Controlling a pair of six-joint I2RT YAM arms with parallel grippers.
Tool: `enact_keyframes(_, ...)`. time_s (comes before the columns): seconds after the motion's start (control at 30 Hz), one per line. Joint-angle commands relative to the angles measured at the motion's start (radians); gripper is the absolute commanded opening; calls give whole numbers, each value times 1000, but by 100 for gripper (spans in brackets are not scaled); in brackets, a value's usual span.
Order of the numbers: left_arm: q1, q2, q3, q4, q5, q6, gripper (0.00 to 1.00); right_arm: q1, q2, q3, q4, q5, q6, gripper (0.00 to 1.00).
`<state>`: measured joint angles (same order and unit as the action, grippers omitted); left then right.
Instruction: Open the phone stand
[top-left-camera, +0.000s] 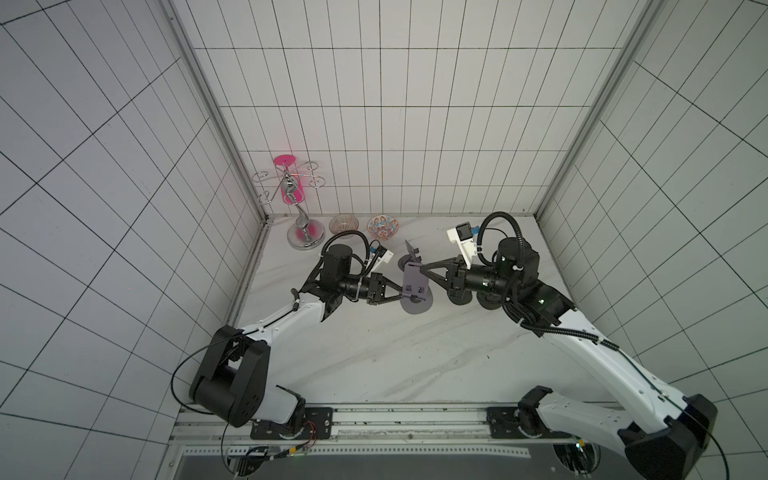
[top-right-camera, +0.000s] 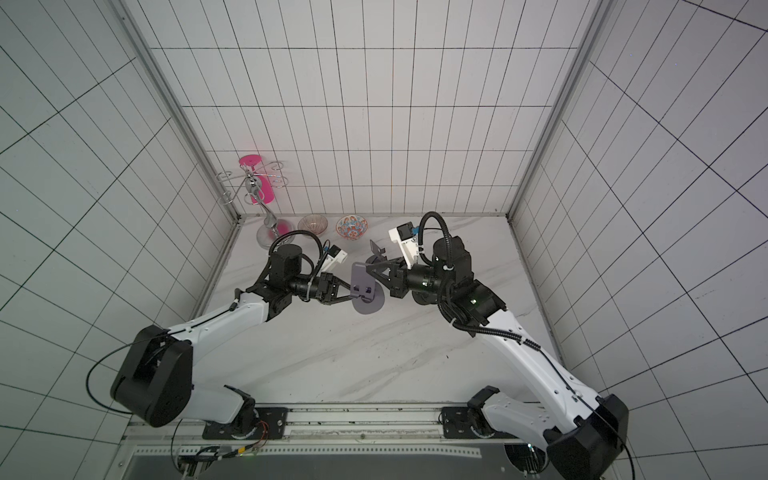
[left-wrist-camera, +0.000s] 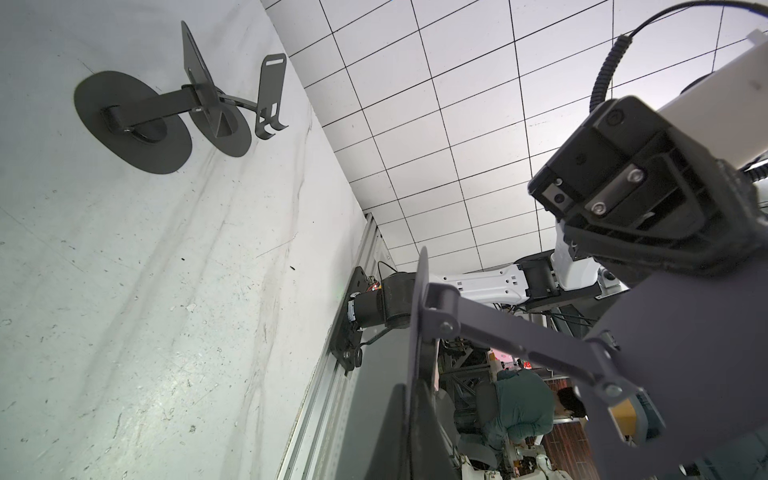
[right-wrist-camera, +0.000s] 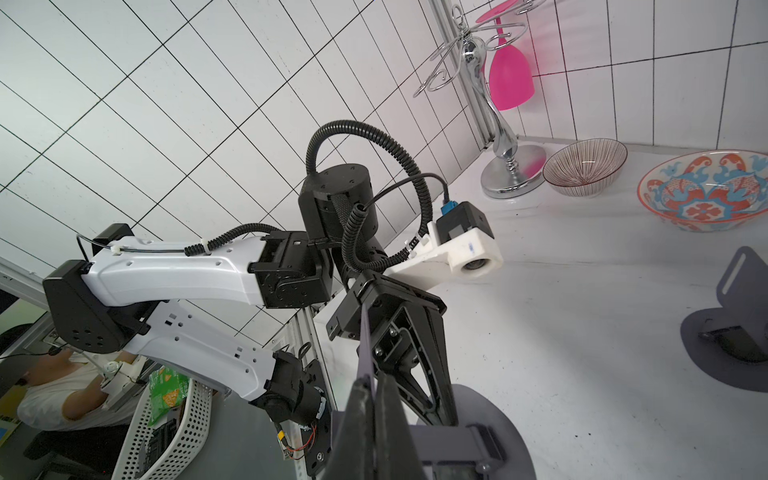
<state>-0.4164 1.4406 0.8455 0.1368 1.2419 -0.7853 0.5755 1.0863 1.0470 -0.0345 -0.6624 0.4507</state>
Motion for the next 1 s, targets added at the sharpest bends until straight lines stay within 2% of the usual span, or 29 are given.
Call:
enact_keyframes(0.0, 7, 63, -57, -214, -102, 30, 0, -28, -100, 36, 269, 27, -21, 0)
enact_keyframes(0.1, 7, 104, -58, -189, -106, 31, 0, -28, -142, 20, 177, 46, -46, 0)
enact_keyframes(0.27, 1, 155, -28, -97, -116, -26, 0, -28, -187, -58, 132, 102, -67, 0)
enact_keyframes(0.37, -1, 182, 2, -89, -110, -22, 0, -28, -161, -63, 129, 89, -69, 16)
enact_keyframes(0.43, 0, 192, 16, -90, -105, -16, 0, -28, -141, -51, 122, 71, -67, 39)
enact_keyframes(0.57, -1, 192, 11, -49, -90, -30, 0, -28, -122, -40, 108, 52, -67, 59)
enact_keyframes(0.7, -1, 184, -20, 56, -85, -92, 0, -56, -140, -60, 40, 126, -65, 65)
enact_keyframes(0.83, -1, 191, -63, 190, -81, -146, 0, -117, -136, -102, -39, 104, -41, 68)
enact_keyframes(0.97, -1, 192, -112, 307, -69, -149, 0, -135, -139, -207, -5, 101, -5, 73)
